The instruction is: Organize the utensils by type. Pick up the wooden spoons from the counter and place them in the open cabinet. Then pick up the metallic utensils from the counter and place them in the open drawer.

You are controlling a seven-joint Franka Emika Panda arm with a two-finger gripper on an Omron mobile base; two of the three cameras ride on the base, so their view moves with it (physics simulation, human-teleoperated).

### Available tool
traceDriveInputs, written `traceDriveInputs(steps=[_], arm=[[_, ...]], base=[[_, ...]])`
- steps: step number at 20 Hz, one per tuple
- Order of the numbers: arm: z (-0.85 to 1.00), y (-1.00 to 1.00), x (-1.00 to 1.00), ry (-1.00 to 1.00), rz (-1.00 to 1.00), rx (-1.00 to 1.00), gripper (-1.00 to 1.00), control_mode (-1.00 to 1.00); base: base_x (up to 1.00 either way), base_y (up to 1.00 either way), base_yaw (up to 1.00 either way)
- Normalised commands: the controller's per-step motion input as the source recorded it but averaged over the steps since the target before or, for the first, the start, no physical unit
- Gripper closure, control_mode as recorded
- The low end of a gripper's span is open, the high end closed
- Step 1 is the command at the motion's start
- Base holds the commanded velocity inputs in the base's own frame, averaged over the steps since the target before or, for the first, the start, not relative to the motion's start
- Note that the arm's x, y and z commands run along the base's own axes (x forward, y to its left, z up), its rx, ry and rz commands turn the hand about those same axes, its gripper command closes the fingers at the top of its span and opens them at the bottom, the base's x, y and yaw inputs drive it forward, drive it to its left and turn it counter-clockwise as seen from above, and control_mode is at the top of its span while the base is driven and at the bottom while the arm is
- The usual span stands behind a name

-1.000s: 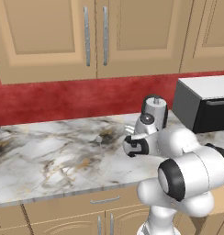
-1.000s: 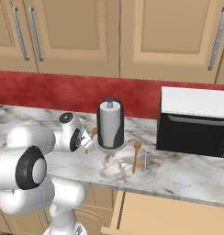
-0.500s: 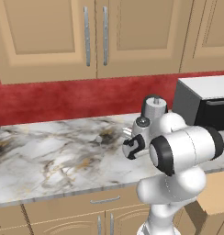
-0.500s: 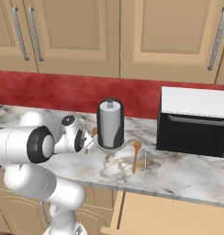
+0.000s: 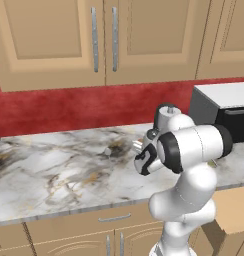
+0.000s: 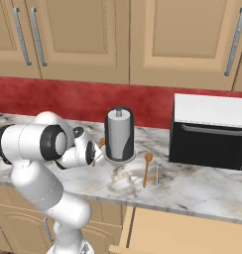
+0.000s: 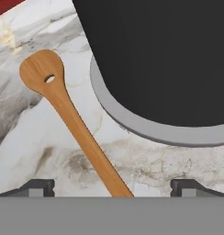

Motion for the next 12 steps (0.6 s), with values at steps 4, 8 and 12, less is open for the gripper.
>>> traceDriveInputs(steps=[4, 8, 12], arm=[[-0.13, 0.00, 0.16, 0.00, 0.01, 0.00, -1.00, -1.00], [-0.07, 0.01, 0.15, 0.02, 0.01, 0.00, -1.00, -1.00], [-0.12, 0.01, 0.19, 0.07, 0.00, 0.00, -1.00, -1.00]], base=[[0.00, 0.00, 0.00], [0.00, 0.00, 0.00], [0.00, 0.00, 0.00]])
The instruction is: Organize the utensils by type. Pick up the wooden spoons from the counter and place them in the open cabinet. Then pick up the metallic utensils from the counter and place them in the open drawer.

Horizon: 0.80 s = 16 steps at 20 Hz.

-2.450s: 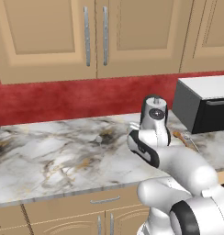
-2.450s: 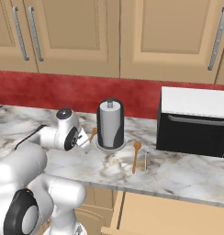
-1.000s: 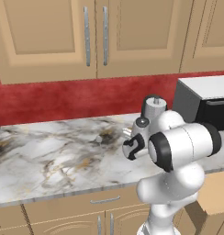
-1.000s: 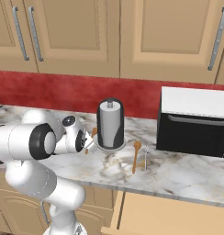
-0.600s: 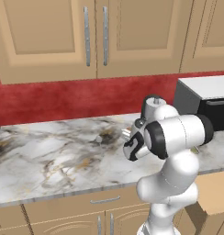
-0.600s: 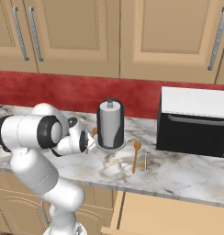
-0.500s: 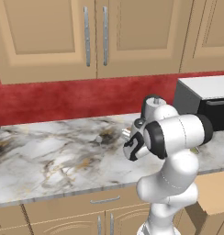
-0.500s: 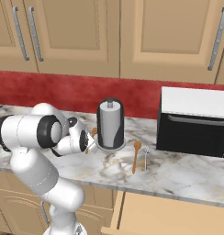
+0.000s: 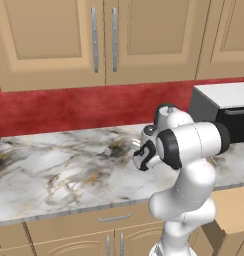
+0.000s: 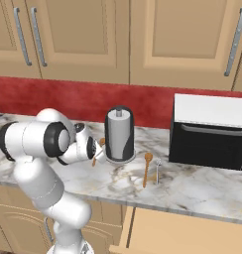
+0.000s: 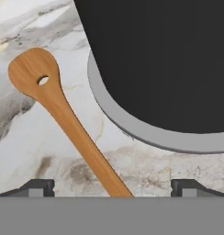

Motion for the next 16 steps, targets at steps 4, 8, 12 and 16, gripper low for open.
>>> traceDriveInputs(steps=[4, 8, 12, 16], arm=[[-0.25, 0.00, 0.15, 0.06, 0.01, 0.00, -1.00, -1.00], [-0.31, 0.00, 0.10, 0.02, 0.02, 0.00, -1.00, -1.00], [-0.34, 0.01, 0.03, 0.00, 0.01, 0.03, -1.00, -1.00], [-0.45, 0.08, 0.00, 0.00, 0.00, 0.05, 1.00, -1.00]], base=[[0.00, 0.00, 0.00], [0.00, 0.00, 0.00], [0.00, 0.00, 0.00], [0.00, 0.00, 0.00]])
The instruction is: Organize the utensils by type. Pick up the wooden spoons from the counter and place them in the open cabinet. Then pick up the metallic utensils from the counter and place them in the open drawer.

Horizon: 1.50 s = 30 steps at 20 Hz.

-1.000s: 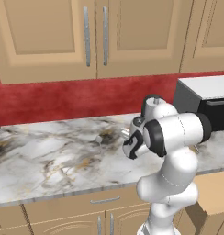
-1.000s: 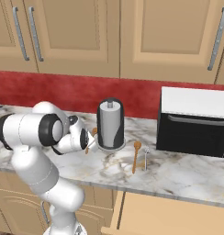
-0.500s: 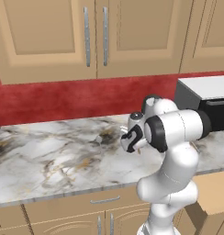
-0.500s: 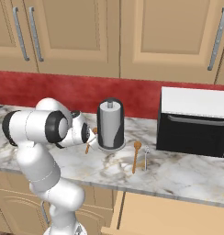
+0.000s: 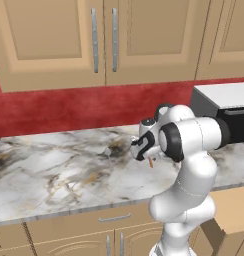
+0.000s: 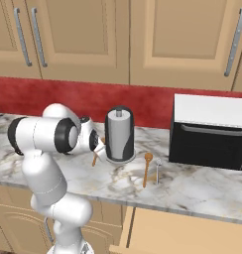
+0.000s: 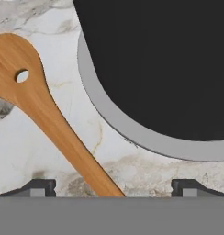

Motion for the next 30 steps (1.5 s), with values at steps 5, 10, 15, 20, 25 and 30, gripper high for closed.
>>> traceDriveInputs(steps=[5, 10, 15, 20, 25, 30], arm=[[-0.55, 0.09, 0.00, 0.00, 0.00, 0.11, 1.00, -1.00], [-0.51, 0.26, -0.10, 0.00, 0.00, 0.11, 1.00, -1.00], [-0.42, 0.50, -0.28, 0.00, 0.01, 0.02, 1.00, -1.00], [-0.38, 0.58, -0.38, -0.02, 0.00, 0.00, 1.00, -1.00], [-0.12, 0.60, -0.41, -0.02, 0.00, 0.00, 1.00, -1.00], [0.10, 0.19, -0.31, -0.03, 0.00, 0.00, 1.00, -1.00]], base=[[0.00, 0.00, 0.00], [0.00, 0.00, 0.00], [0.00, 0.00, 0.00], [0.00, 0.00, 0.00], [0.00, 0.00, 0.00], [0.00, 0.00, 0.00]])
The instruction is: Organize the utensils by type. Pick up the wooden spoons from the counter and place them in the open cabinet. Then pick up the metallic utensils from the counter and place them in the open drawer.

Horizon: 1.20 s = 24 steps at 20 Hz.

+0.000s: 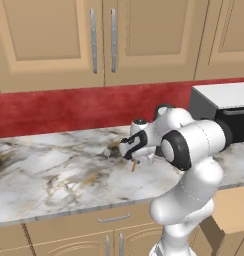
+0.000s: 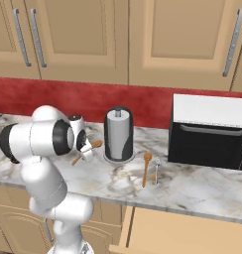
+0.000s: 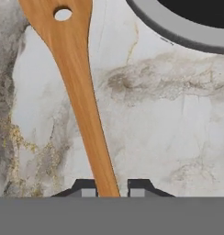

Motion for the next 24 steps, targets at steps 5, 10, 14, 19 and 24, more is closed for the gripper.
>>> traceDriveInputs(steps=[5, 10, 14, 19, 24], arm=[[0.59, 0.20, -0.28, -0.02, 0.13, 0.00, 1.00, -1.00], [0.69, 0.08, -0.46, -0.14, 0.20, -0.04, 1.00, -1.00], [0.61, 0.10, -0.61, -0.11, 0.25, -0.03, 1.00, -1.00], [0.46, 0.10, -0.54, 0.07, 0.31, 0.03, 1.00, -1.00], [0.56, 0.00, -0.56, 0.00, 0.29, 0.05, 1.00, -1.00]], base=[[0.00, 0.00, 0.00], [0.00, 0.00, 0.00], [0.00, 0.00, 0.00], [0.00, 0.00, 0.00], [0.00, 0.00, 0.00]])
